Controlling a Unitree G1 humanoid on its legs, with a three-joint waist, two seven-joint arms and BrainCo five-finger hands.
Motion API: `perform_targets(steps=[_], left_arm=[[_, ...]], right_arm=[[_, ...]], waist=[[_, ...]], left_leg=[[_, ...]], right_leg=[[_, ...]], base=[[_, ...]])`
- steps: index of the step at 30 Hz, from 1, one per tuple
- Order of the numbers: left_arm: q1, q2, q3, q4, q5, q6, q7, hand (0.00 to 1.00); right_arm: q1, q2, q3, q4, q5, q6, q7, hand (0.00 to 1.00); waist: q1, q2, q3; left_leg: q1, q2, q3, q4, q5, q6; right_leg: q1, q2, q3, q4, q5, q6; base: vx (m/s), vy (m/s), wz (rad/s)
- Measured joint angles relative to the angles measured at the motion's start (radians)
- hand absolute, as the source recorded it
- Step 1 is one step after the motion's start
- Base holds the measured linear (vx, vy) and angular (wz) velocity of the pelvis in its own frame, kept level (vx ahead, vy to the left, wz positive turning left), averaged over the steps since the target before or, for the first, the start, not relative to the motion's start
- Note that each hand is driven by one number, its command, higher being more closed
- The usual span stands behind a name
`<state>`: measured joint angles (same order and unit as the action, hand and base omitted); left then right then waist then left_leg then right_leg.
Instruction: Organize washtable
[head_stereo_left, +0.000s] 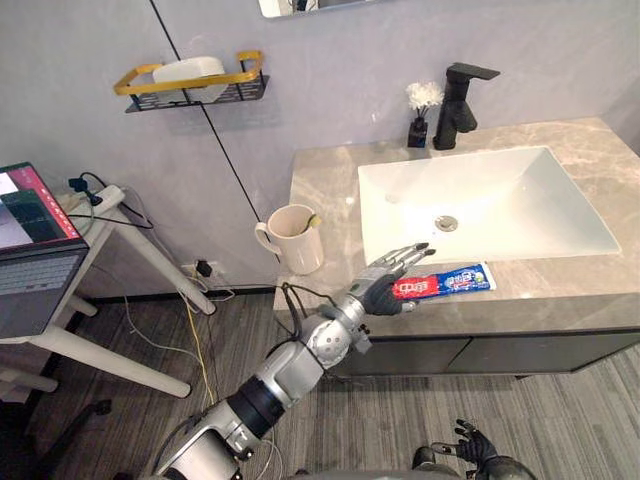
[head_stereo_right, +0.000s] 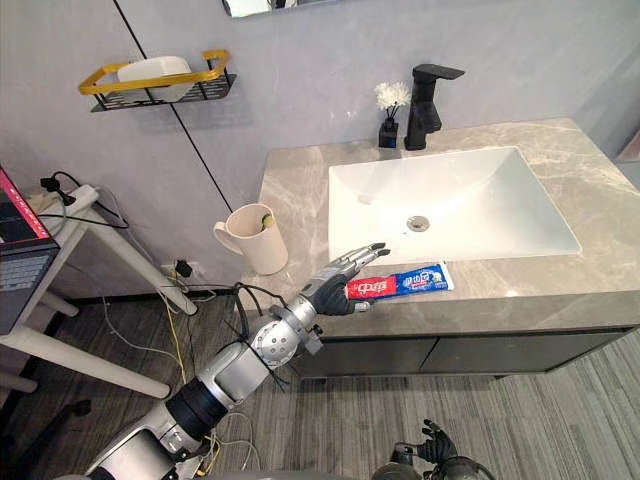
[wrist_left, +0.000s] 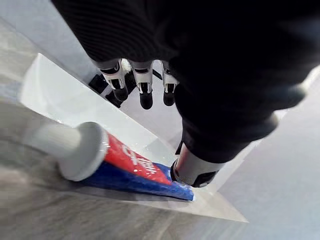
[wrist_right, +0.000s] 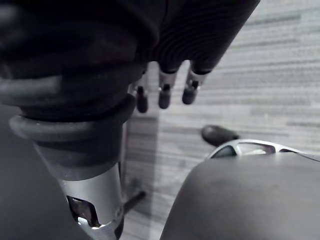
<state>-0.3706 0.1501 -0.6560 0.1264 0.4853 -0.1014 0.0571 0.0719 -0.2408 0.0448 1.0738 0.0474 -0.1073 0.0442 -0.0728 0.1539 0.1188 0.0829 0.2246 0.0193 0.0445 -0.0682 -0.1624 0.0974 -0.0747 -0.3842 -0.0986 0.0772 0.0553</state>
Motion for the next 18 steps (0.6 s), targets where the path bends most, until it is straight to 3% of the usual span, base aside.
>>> perform_targets(steps=[6,18], left_arm=[[0.001,0.000,-0.001,0.009,0.001,0.007,0.000,0.00],[0.005,-0.009,-0.012,0.043,-0.004,0.018,-0.036,0.00]], right_arm=[[-0.003,0.007,-0.017,-0.001,0.001,0.000,0.000,0.00],[-0.002,0.014,-0.046,-0.018,0.001,0.000,-0.001,0.00]], waist=[[-0.002,-0.008,0.018],[-0.023,0.002,0.024]], left_leg=[[-0.001,0.000,-0.002,0.002,-0.001,0.000],[0.000,0.003,0.003,-0.001,-0.005,0.000]], right_leg=[[0.001,0.000,-0.001,-0.004,-0.003,0.002],[0.002,0.002,0.004,0.000,-0.004,0.004]], base=[[-0.02,0.014,0.01],[0.00,0.000,0.00]])
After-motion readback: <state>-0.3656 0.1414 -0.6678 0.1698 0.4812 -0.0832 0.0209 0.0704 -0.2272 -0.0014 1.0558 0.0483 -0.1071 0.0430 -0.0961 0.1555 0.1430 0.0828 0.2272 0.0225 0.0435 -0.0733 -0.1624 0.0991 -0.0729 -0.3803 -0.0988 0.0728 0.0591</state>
